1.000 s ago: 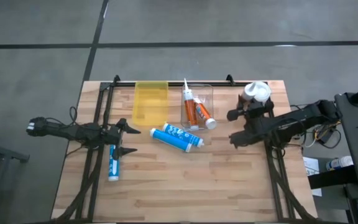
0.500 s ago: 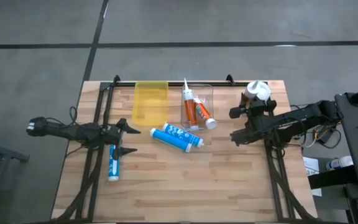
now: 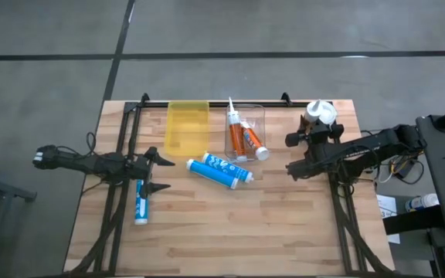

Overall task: Pick & place silicon tubes, Sealant and Lysol wipes
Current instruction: Put the orange sealant into the transparent bin

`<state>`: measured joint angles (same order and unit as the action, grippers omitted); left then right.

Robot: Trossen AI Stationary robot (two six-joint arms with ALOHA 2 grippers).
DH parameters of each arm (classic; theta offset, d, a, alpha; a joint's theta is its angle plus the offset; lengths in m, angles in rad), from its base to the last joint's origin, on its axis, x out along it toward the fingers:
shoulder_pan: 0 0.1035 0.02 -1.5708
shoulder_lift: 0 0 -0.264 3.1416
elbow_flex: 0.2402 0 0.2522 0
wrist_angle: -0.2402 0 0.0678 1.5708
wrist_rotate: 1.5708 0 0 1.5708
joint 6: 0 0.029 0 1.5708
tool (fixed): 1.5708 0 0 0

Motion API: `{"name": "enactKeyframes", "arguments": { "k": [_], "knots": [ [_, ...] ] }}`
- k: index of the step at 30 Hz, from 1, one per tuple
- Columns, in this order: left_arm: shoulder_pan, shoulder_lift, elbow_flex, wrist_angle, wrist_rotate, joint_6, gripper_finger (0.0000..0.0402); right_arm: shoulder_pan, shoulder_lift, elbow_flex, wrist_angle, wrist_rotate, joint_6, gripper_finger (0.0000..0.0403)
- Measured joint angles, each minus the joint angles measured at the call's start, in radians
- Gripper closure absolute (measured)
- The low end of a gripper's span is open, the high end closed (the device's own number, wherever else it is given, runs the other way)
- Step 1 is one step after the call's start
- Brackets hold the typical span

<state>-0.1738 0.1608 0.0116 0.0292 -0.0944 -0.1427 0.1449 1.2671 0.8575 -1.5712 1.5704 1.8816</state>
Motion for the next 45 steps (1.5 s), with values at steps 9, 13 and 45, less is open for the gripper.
{"name": "enactKeyframes", "arguments": {
  "k": [9,13,45],
  "knots": [
    [0.0,0.0,0.0,0.0,0.0,0.0,0.0003,0.027,0.0,0.0,0.0,0.0,0.0,0.0227],
    [0.0,0.0,0.0,0.0,0.0,0.0,0.0003,0.011,-0.002,0.0,0.0,0.0,0.015,0.0227],
    [0.0,0.0,0.0,0.0,0.0,0.0,0.0003,0.041,0.072,0.06,0.043,0.0,-0.031,0.0228]
  ]
}}
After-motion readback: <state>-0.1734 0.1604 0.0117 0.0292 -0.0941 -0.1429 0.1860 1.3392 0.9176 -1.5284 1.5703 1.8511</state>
